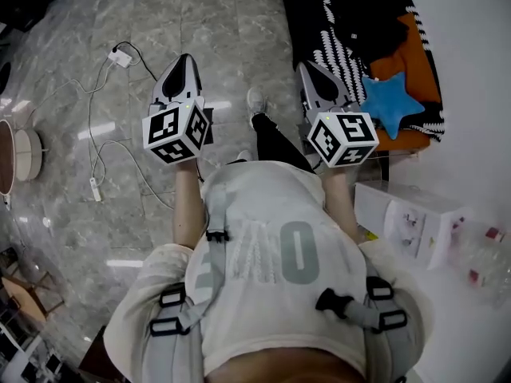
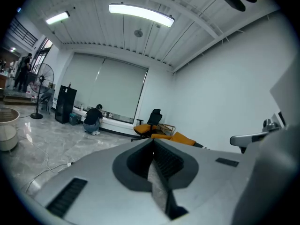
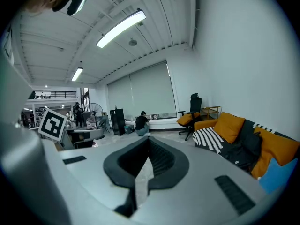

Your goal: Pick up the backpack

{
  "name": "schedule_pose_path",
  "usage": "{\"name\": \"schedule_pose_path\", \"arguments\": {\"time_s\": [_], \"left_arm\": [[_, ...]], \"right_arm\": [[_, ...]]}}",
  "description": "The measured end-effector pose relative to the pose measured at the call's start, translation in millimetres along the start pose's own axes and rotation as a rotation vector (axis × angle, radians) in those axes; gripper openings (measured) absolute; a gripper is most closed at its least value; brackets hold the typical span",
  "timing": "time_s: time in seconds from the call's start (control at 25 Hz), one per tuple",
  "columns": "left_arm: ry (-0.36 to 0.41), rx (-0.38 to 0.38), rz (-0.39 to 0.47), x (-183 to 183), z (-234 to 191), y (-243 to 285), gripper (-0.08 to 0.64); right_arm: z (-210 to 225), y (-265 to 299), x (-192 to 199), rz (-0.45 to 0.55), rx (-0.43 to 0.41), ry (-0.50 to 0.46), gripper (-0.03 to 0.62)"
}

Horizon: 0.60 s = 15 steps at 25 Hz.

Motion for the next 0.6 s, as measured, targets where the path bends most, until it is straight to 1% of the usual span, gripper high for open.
{"name": "schedule_pose_path", "arguments": {"time_s": [0.16,0.36,0.4,0.44,0.52,0.56,0.6], "left_arm": [[0.016,-0.007,-0.004,4,-8,20,0.020],[0.031,-0.045,-0.001,13,-19,56,0.020],[0.034,-0.055,0.001,11,-23,66,0.020],[0.037,-0.062,0.003,8,-28,77,0.020],[0.043,-0.072,0.000,-4,-40,103,0.020],[0.043,-0.081,0.000,-13,-48,116,0.020],[0.039,-0.096,0.002,-22,-55,130,0.020]], "right_arm": [[11,37,3,-0.008,-0.039,0.016,0.008],[36,104,6,-0.015,-0.135,0.065,0.008],[41,121,3,-0.015,-0.144,0.047,0.008],[45,140,-2,-0.019,-0.143,0.007,0.008],[48,177,-17,-0.032,-0.135,-0.104,0.008],[51,194,-27,-0.037,-0.141,-0.139,0.008],[54,211,-38,-0.040,-0.156,-0.152,0.008]]}}
Point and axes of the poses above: the fingertips, and each gripper's own axes: y forward along the fingers, z to its right, x out of its underside, the point moved 9 cm from there along -y, backward along the fingers, and after that the axes turned 8 degrees about -z, right-handed, at the moved point
